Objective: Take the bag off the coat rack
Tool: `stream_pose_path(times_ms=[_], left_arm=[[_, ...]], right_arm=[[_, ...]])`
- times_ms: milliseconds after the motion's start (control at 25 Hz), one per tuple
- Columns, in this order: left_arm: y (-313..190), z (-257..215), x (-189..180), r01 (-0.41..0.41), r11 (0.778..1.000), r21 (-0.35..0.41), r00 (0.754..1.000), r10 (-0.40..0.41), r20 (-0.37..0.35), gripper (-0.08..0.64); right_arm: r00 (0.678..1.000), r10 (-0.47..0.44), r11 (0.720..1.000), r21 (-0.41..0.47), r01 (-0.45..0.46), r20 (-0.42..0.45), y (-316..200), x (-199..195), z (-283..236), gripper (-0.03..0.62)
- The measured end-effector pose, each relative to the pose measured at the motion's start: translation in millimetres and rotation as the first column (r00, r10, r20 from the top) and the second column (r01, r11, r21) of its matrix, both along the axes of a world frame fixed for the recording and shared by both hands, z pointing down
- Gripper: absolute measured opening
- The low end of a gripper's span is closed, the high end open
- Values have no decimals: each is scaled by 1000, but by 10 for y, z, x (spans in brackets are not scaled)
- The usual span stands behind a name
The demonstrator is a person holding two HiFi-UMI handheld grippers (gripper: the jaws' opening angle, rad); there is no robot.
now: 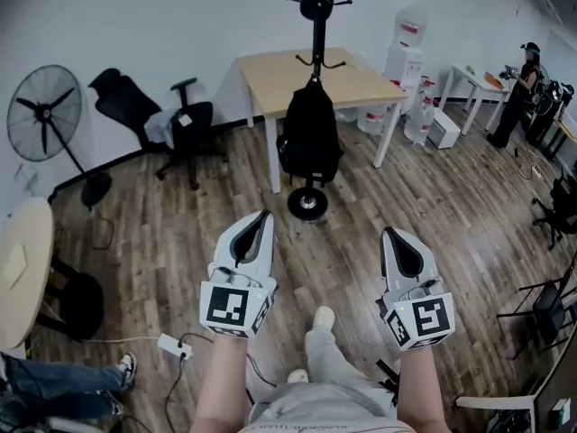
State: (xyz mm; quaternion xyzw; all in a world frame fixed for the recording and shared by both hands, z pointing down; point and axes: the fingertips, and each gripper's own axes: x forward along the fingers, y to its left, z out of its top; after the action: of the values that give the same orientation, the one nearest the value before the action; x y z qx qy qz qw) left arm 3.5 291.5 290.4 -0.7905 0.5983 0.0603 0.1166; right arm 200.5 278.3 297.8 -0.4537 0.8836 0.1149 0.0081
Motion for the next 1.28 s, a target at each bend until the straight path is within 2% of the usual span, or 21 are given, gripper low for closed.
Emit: stream_pose_path(times_ms=[200, 400, 600, 840, 1280], left_arm=[[-385, 127, -65, 12, 999, -33, 1000, -11, 21, 3], [-1026, 142, -111, 36, 998, -59, 998, -33, 61, 2], [-1689, 11, -83, 32, 999, -37, 997, -30, 67, 3], [-2410, -33, -53, 42, 998, -54, 996, -38, 81, 3], [-3075, 145, -156, 79, 993, -84, 996, -76, 42, 3]], right_arm=[[1000, -2, 1000, -8, 2, -12, -409, -91, 148, 2], [1000, -24, 1000, -18, 23, -14, -1032, -208, 189, 2], [999, -31, 999, -18, 30, -38, -1736, -242, 185, 2], [999, -36, 999, -31, 35, -15, -2522, -212, 121, 2], [996, -84, 996, -26, 84, -28, -3246, -342, 139, 2]])
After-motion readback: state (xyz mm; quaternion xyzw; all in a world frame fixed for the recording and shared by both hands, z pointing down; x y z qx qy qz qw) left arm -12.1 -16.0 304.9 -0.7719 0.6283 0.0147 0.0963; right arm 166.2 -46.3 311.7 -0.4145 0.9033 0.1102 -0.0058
